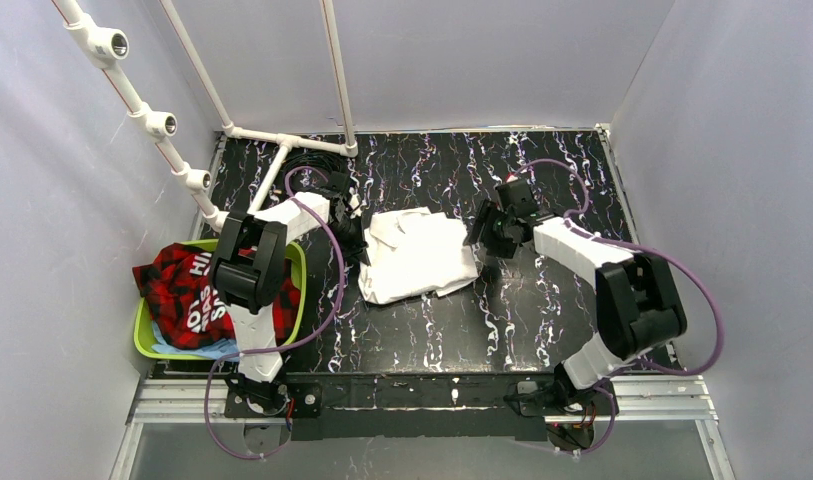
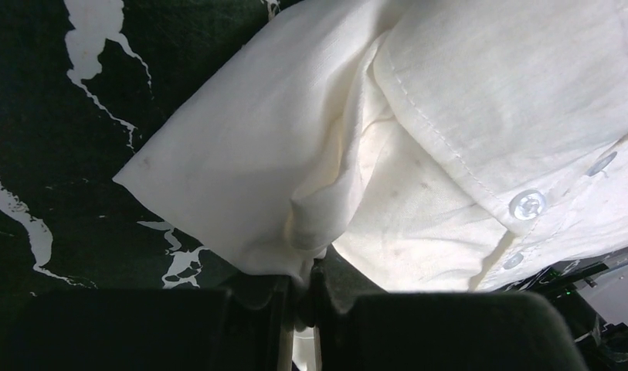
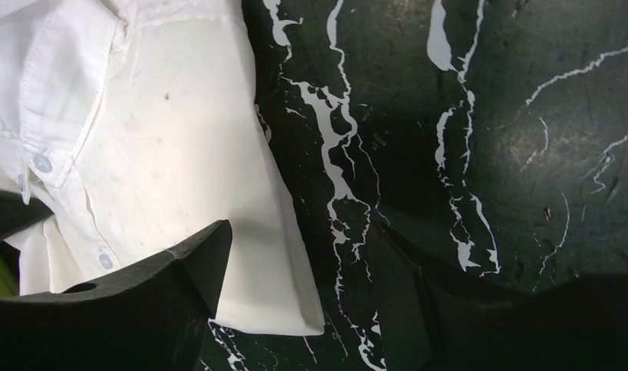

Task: Set up the pet bed

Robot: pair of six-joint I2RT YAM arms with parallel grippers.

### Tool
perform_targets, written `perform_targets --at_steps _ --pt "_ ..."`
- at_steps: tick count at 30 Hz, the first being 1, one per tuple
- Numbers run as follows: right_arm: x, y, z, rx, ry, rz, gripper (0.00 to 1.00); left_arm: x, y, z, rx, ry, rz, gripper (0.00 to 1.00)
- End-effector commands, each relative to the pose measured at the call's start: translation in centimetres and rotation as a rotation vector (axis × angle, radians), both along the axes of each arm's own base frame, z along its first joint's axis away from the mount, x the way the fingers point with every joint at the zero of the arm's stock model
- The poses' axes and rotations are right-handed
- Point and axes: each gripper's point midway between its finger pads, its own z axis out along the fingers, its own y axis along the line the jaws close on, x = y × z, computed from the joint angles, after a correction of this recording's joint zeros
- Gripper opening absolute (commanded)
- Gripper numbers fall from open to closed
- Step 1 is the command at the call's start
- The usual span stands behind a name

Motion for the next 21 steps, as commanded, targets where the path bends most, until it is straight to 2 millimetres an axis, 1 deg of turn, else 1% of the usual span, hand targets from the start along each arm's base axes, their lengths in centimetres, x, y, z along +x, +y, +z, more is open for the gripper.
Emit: perform_targets --at_steps 1,2,3,4,5,7,9,11,13,15,17,19,21 --pt "3.1 2.1 3.7 0.039 -0.139 0.124 0.75 -0.7 2.2 0.2 0.107 -0.002 -0.011 0.17" --pt "3.3 2.3 3.5 0.038 -0.135 0.138 0.76 -0.6 2.3 0.4 0.112 -0.012 -0.008 0.26" --pt "3.5 2.5 3.2 0.035 -0.128 0.156 0.77 -0.5 2.4 0.7 0.119 -0.025 -0.004 0.38" --pt "3.7 2.8 2.7 0.036 -0.115 0.173 0.77 -0.4 2.8 1.0 0.142 -0.039 0.009 0.52" --pt "3.9 3.0 2.2 0.033 -0.099 0.178 0.77 -0.2 3.1 1.5 0.155 -0.06 0.018 0.63" --pt "4.0 3.3 1.4 0.032 -0.081 0.193 0.75 0.0 3.7 2.5 0.178 -0.096 0.029 0.67" --pt "3.7 3.3 0.9 0.009 -0.075 0.196 0.73 0.1 4.2 3.6 0.195 -0.131 0.039 0.68" --pt "3.0 3.1 0.7 -0.021 -0.069 0.194 0.7 0.1 4.8 4.8 0.216 -0.166 0.053 0.67" --pt "1.8 2.9 0.8 -0.051 -0.076 0.198 0.67 0.0 5.0 5.8 0.215 -0.19 0.067 0.67" --pt "0.7 3.1 1.1 -0.064 -0.094 0.208 0.65 -0.1 4.7 6.8 0.186 -0.208 0.079 0.66" --pt "-0.3 3.6 1.2 -0.061 -0.101 0.226 0.64 -0.2 3.2 8.0 0.091 -0.23 0.075 0.64" --pt "-1.1 4.0 0.5 -0.054 -0.08 0.244 0.61 -0.3 0.6 9.1 -0.062 -0.253 0.049 0.52" --pt "-2.1 4.4 -0.7 -0.049 -0.034 0.253 0.53 -0.5 -2.3 10.0 -0.211 -0.274 0.012 0.41"
